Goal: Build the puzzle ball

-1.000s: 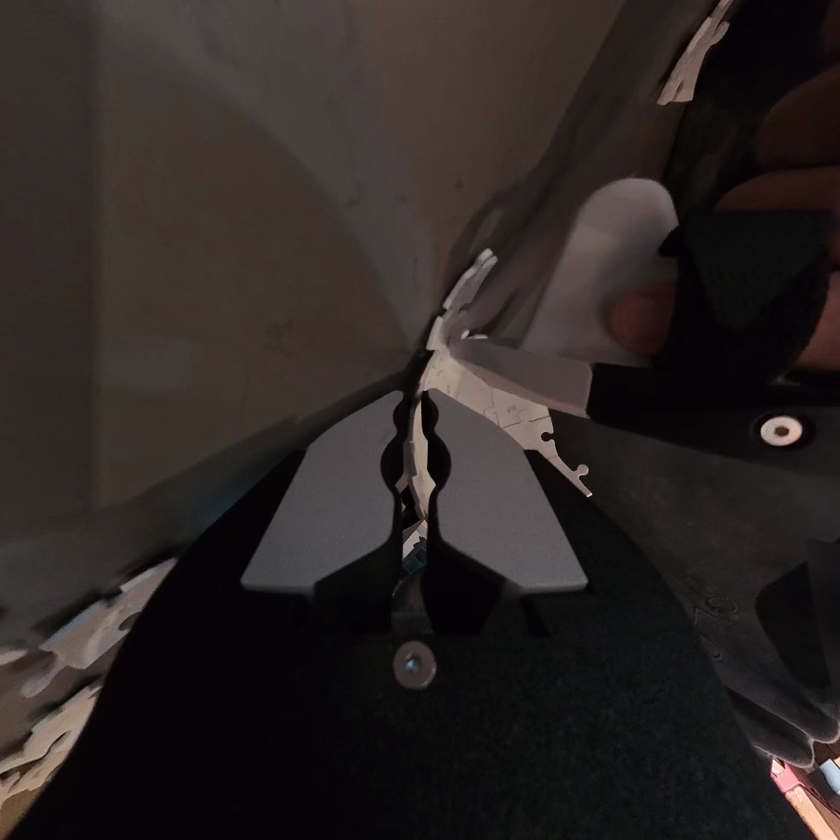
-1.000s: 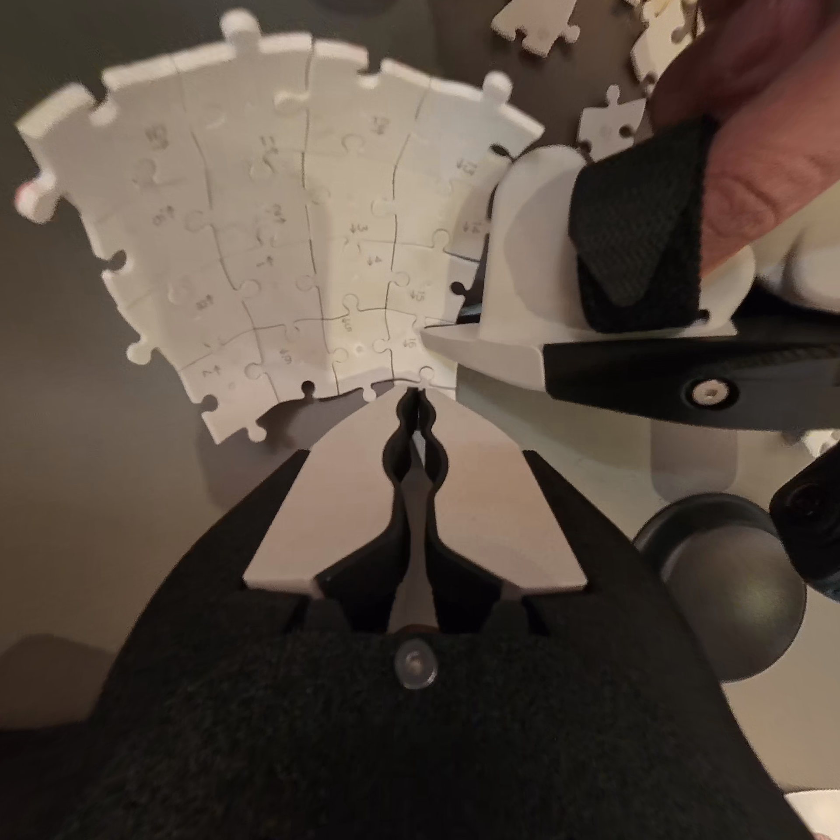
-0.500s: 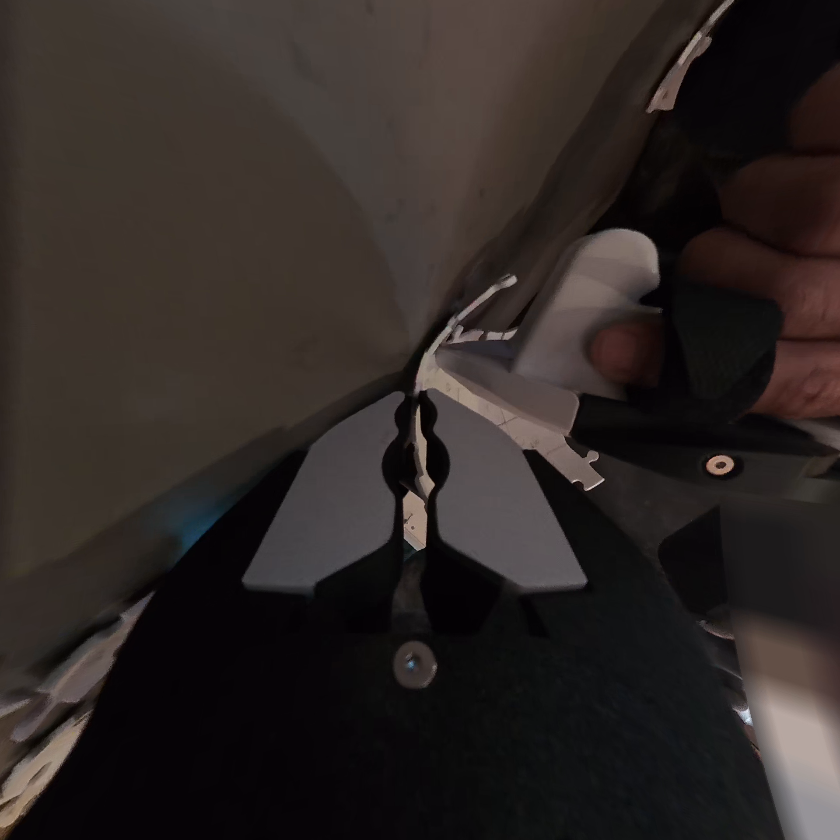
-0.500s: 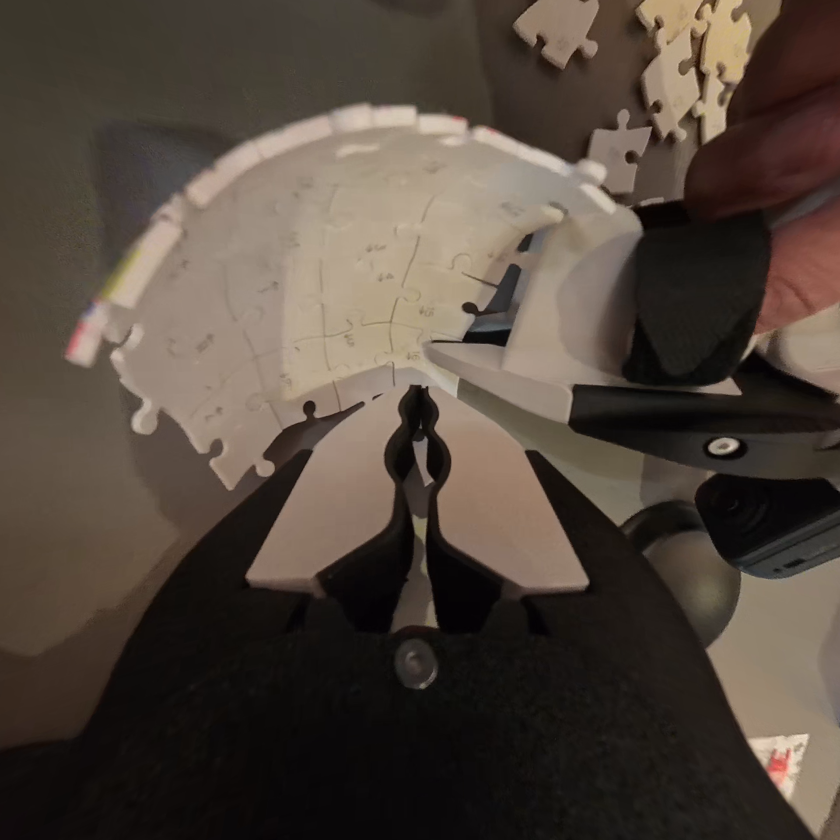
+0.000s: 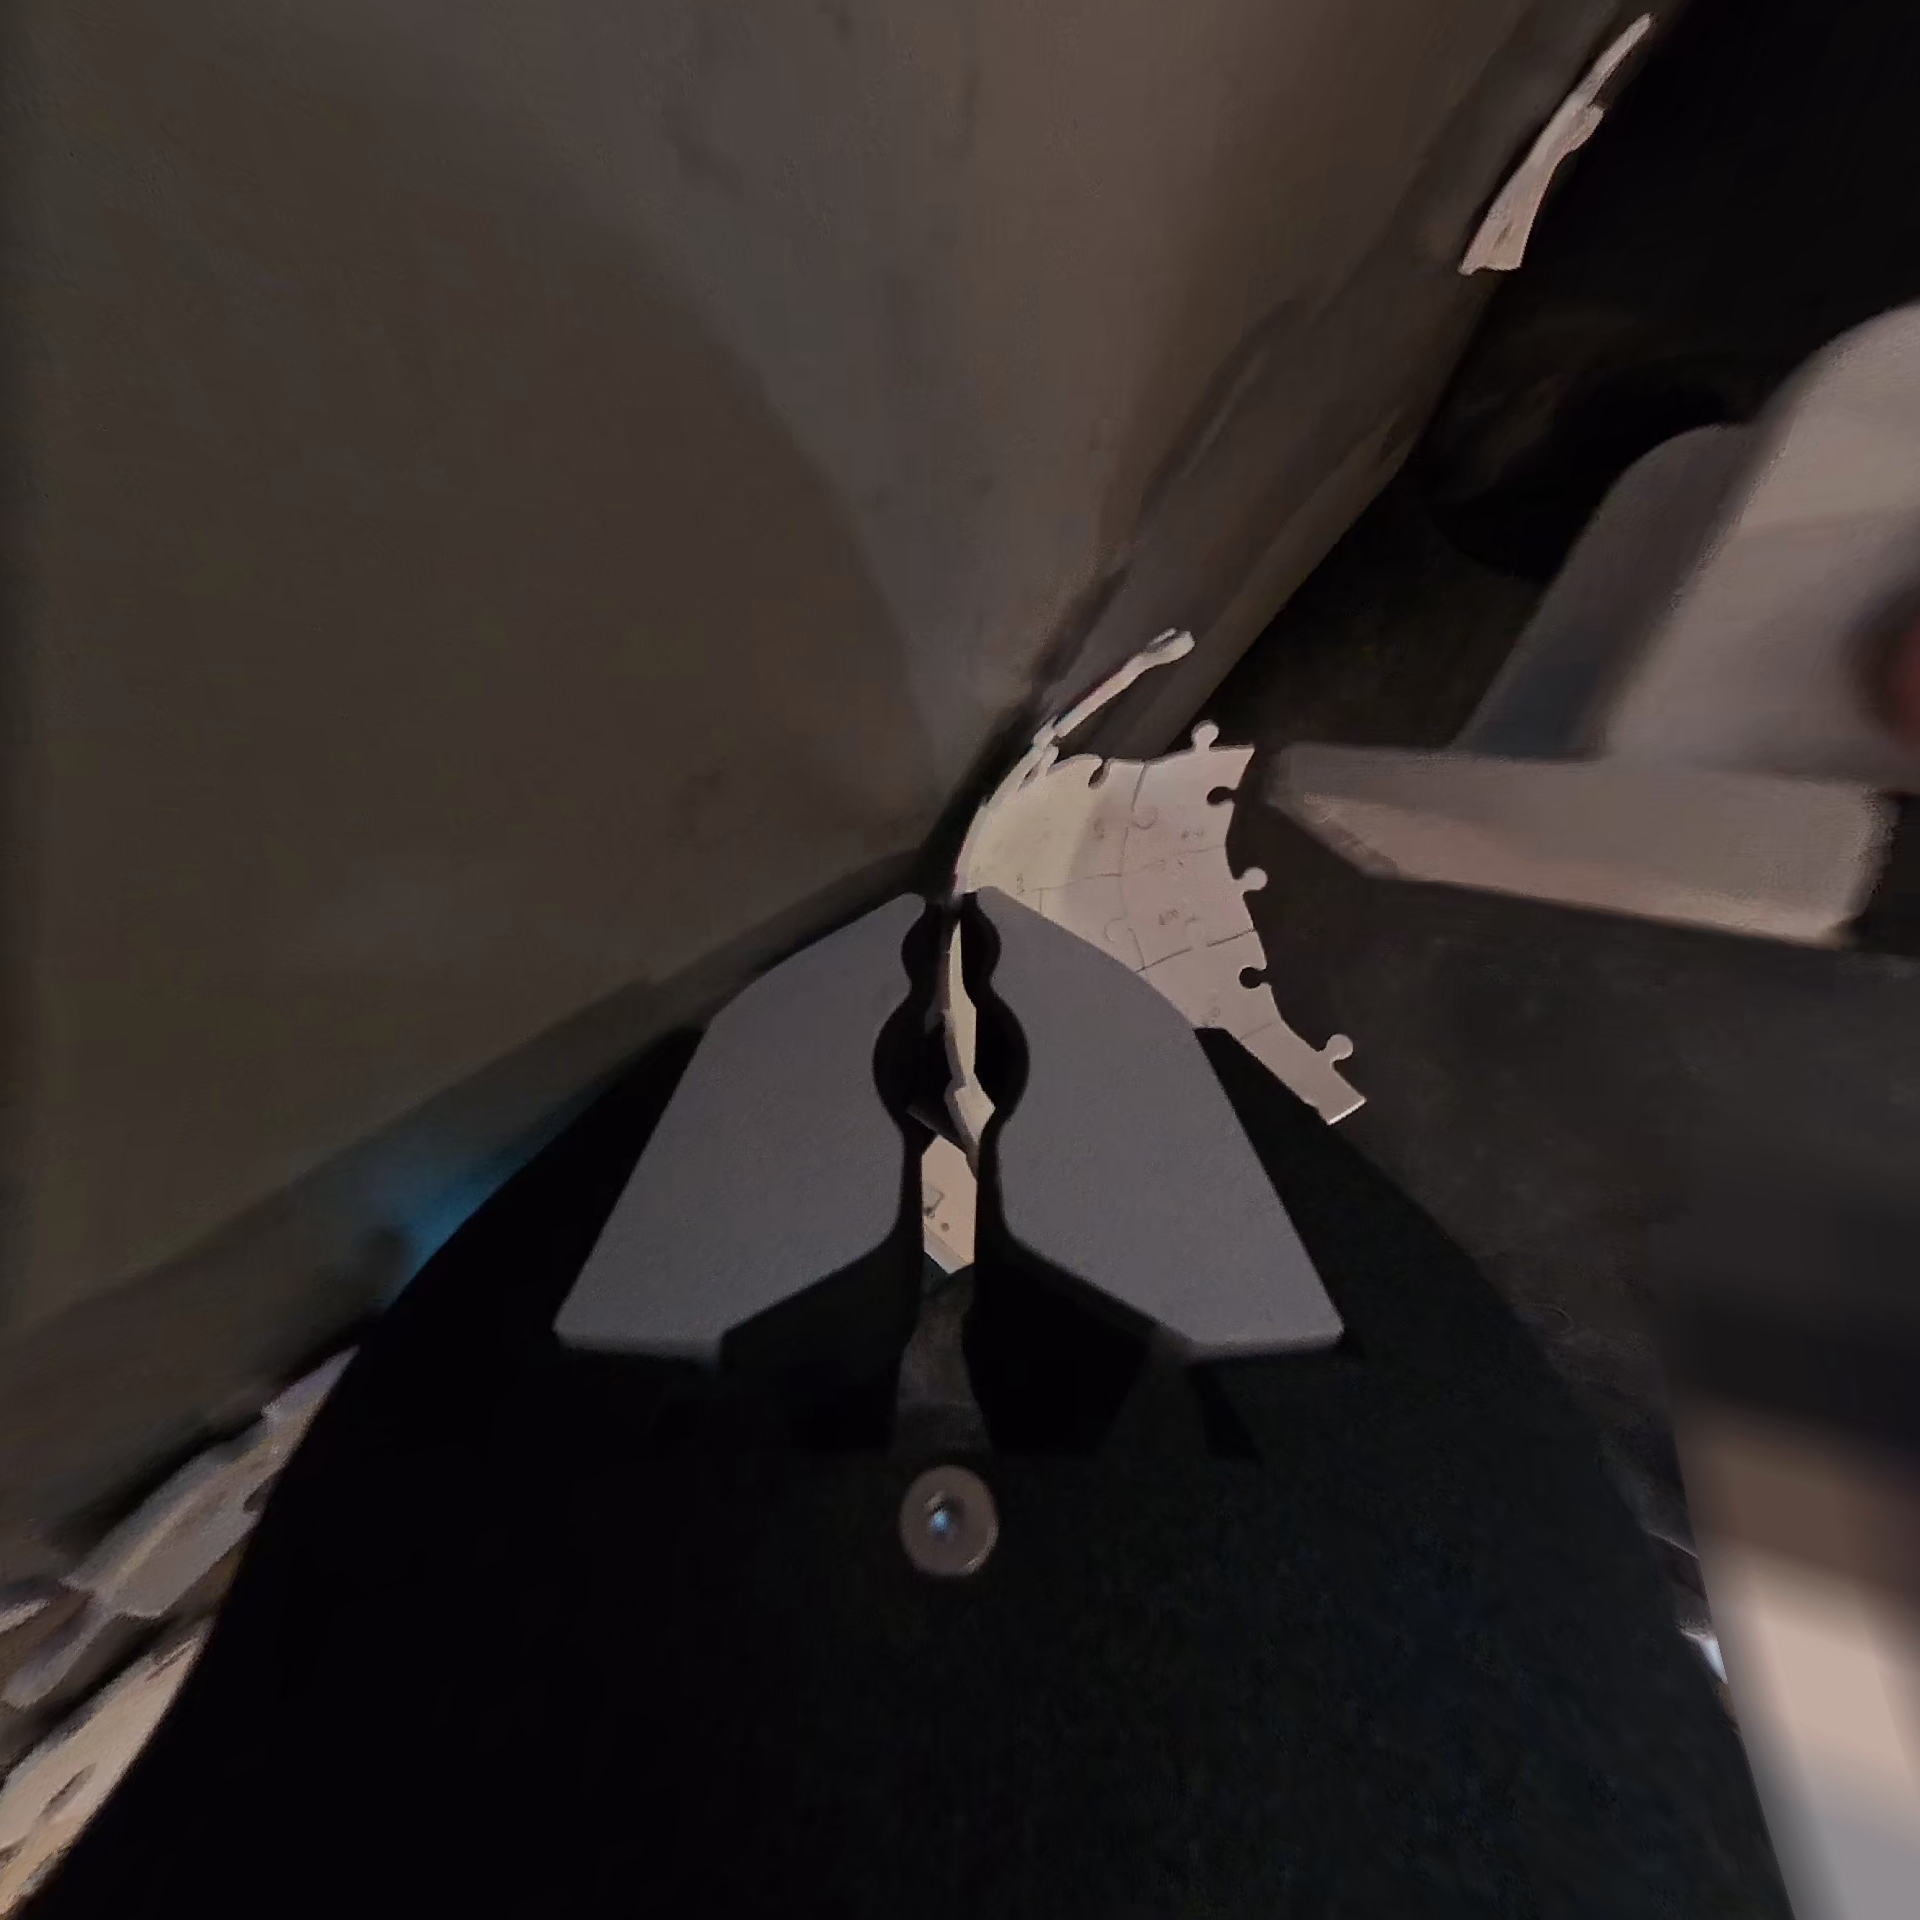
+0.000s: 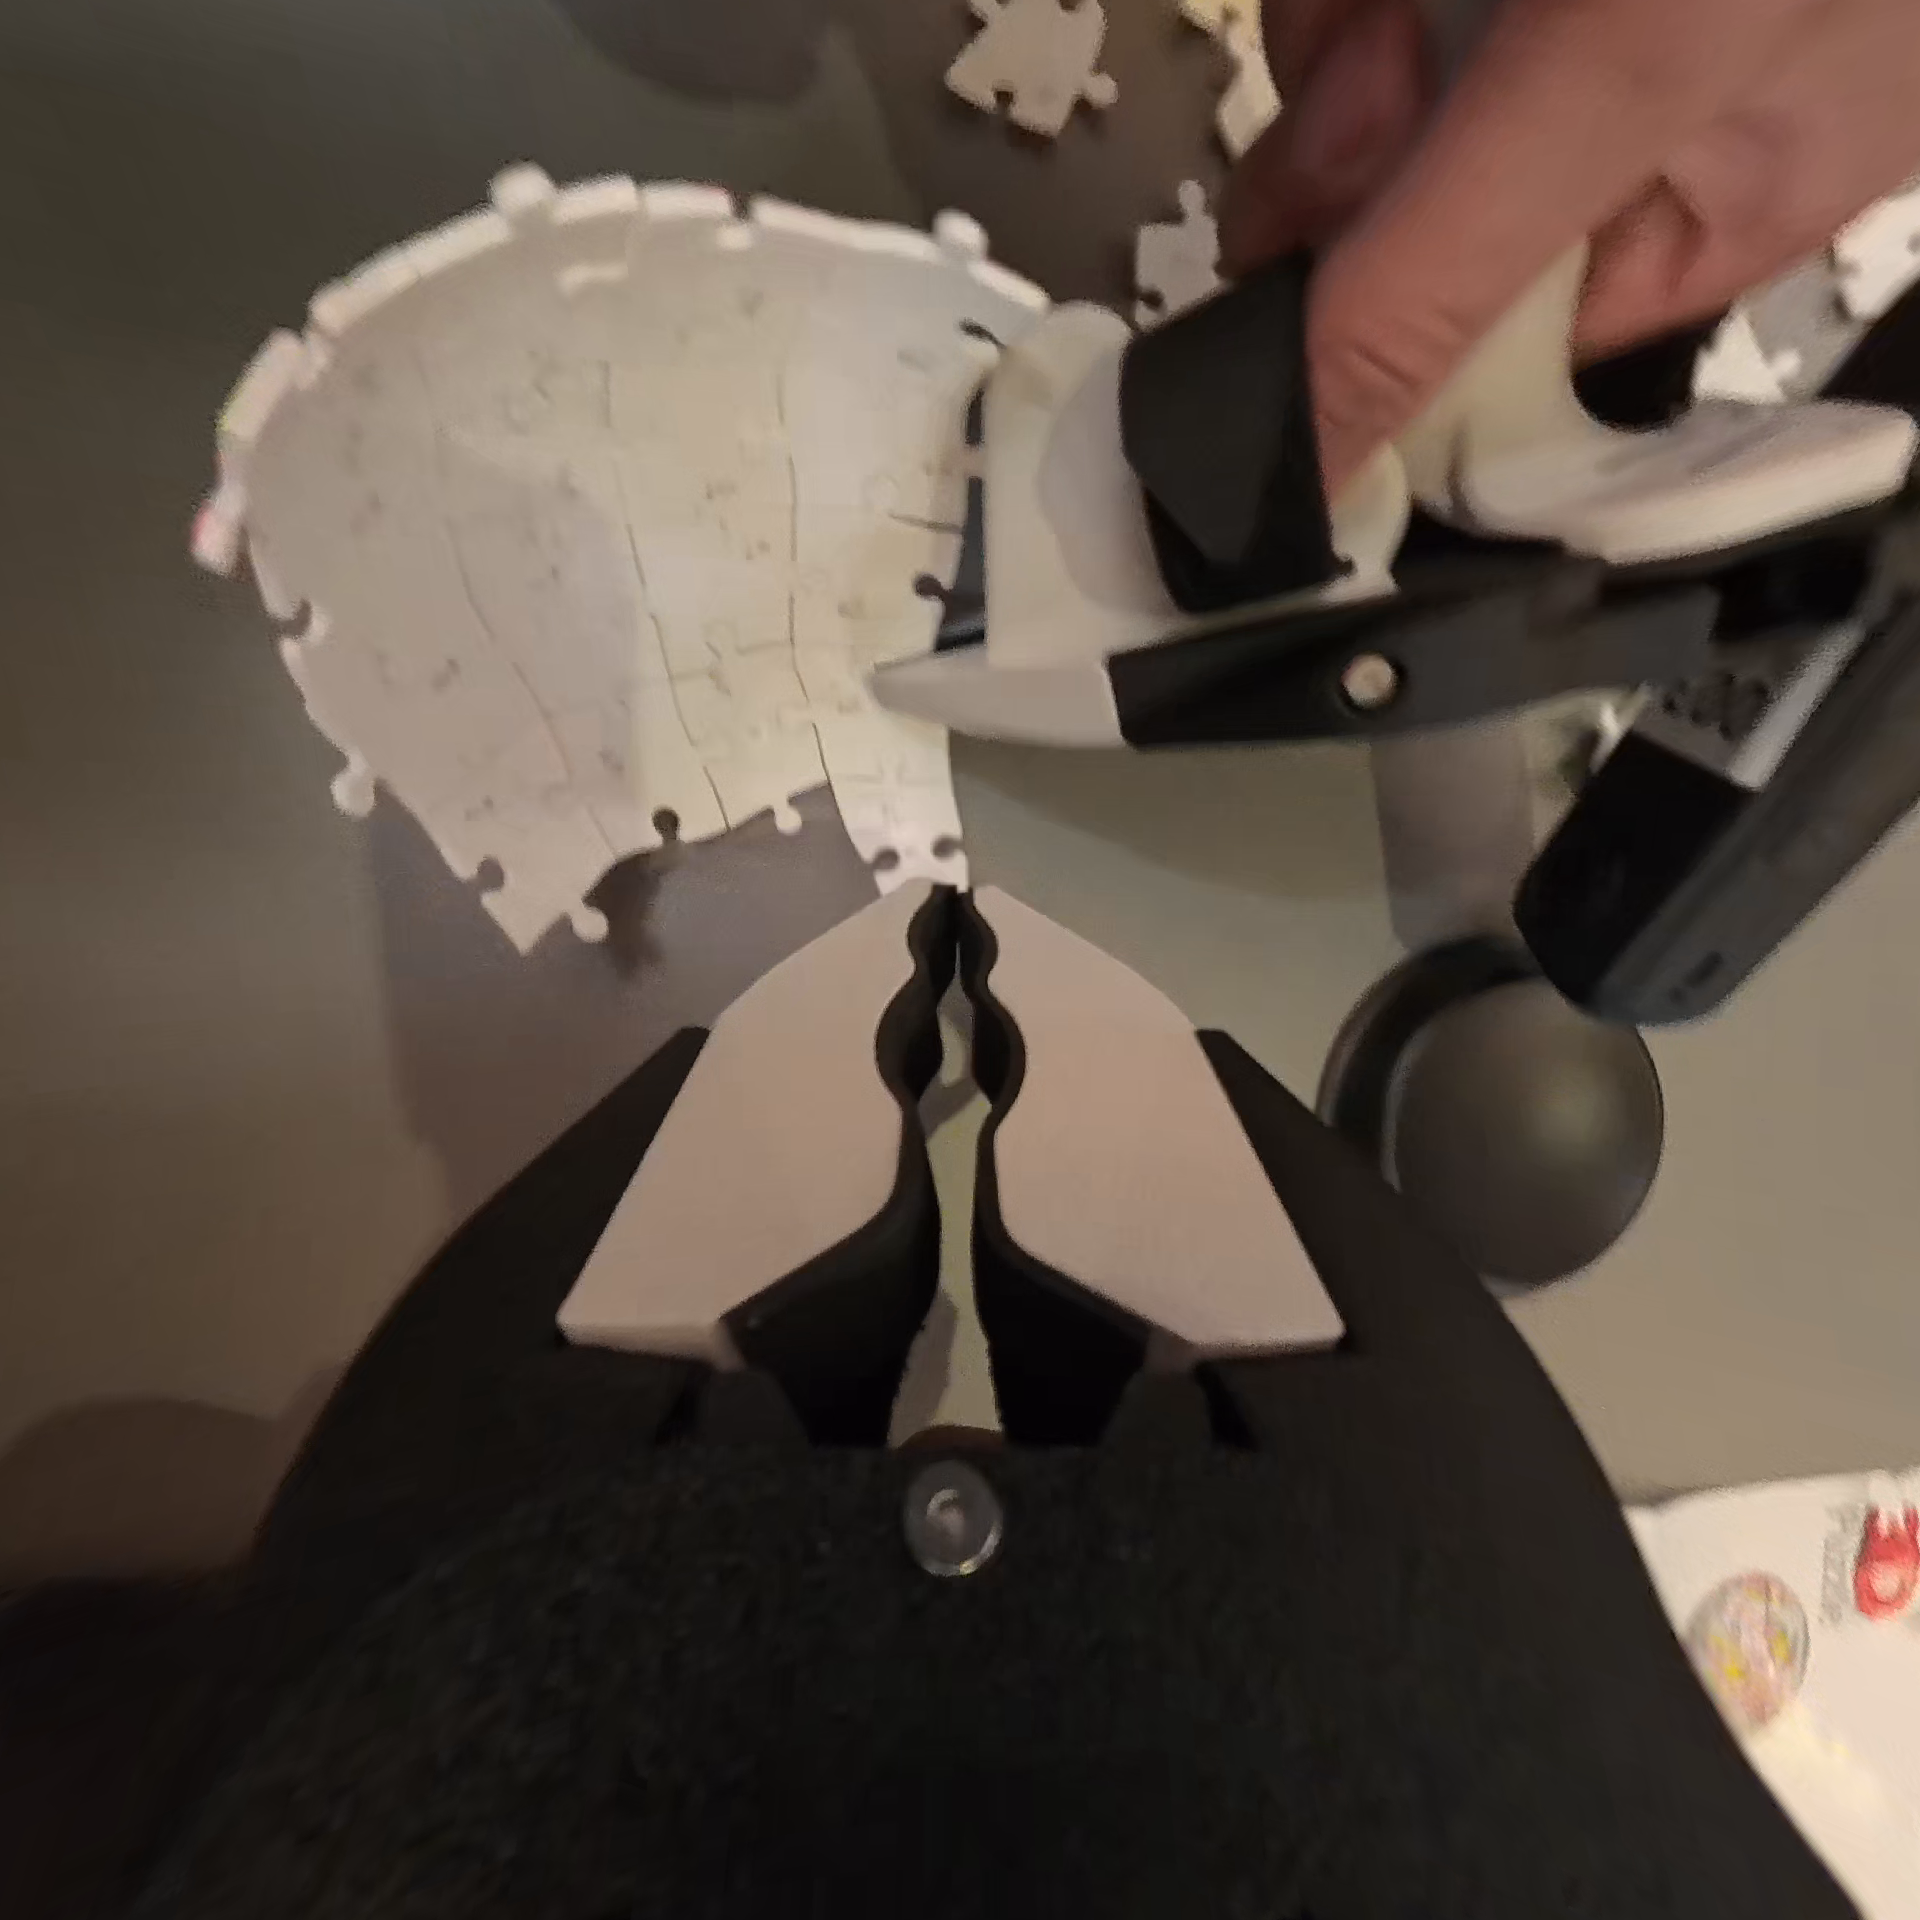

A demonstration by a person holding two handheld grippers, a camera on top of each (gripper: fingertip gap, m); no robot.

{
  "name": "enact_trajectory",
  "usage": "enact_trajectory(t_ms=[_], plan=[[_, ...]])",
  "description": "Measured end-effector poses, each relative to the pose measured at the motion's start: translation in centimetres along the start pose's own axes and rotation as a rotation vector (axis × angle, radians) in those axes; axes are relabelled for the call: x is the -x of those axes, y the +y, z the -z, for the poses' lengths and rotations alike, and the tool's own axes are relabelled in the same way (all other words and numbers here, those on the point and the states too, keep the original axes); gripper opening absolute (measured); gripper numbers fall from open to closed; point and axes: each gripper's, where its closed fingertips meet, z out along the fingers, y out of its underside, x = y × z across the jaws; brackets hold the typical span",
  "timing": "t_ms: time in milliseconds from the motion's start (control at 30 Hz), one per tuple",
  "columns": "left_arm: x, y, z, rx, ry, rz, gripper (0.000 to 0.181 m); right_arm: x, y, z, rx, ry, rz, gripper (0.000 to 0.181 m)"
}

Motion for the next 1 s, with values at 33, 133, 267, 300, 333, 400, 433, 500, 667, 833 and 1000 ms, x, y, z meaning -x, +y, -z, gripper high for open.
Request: enact_trajectory(t_ms=[33, 133, 267, 300, 333, 400, 433, 500, 667, 833, 1000], plan=[[0.0, 0.0, 0.0, -0.006, -0.006, -0.009, 0.003, -0.3, 0.4, 0.7, 0.006, 0.014, -0.017, 0.0], [-0.1, 0.0, -0.1, -0.041, -0.003, -0.039, 0.002, -1.0, 1.7, 3.4, -0.045, 0.058, -0.132, 0.0], [-0.2, 0.2, -0.3, -0.096, 0.03, -0.075, 0.002, 0.8, 5.3, 5.7, -0.085, 0.012, -0.307, 0.02], [-0.2, 0.2, -0.3, -0.109, 0.04, -0.078, 0.002, 1.8, 6.5, 5.8, -0.069, 0.0, -0.335, 0.021], [-0.1, 0.3, -0.3, -0.121, 0.048, -0.081, 0.002, 2.9, 7.5, 5.8, -0.078, 0.001, -0.354, 0.021], [0.0, 0.4, -0.4, -0.136, 0.058, -0.087, 0.002, 4.9, 8.8, 5.6, -0.091, 0.03, -0.371, 0.021], [0.0, 0.5, -0.4, -0.14, 0.062, -0.088, 0.002, 5.5, 9.3, 5.5, -0.096, 0.071, -0.383, 0.021], [0.1, 0.6, -0.4, -0.148, 0.067, -0.088, 0.002, 6.8, 10.0, 5.2, -0.077, 0.117, -0.429, 0.023], [0.0, 0.3, -0.3, -0.185, 0.082, -0.095, 0.002, 8.1, 10.1, 4.6, -0.074, 0.149, -0.537, 0.024], [-0.3, 0.3, -0.7, -0.231, 0.099, -0.106, 0.002, 7.8, 9.9, 4.2, -0.09, 0.245, -0.573, 0.032], [-0.3, 0.8, -1.2, -0.217, 0.091, -0.119, 0.002, 6.6, 10.8, 5.2, -0.046, 0.402, -0.583, 0.031]])
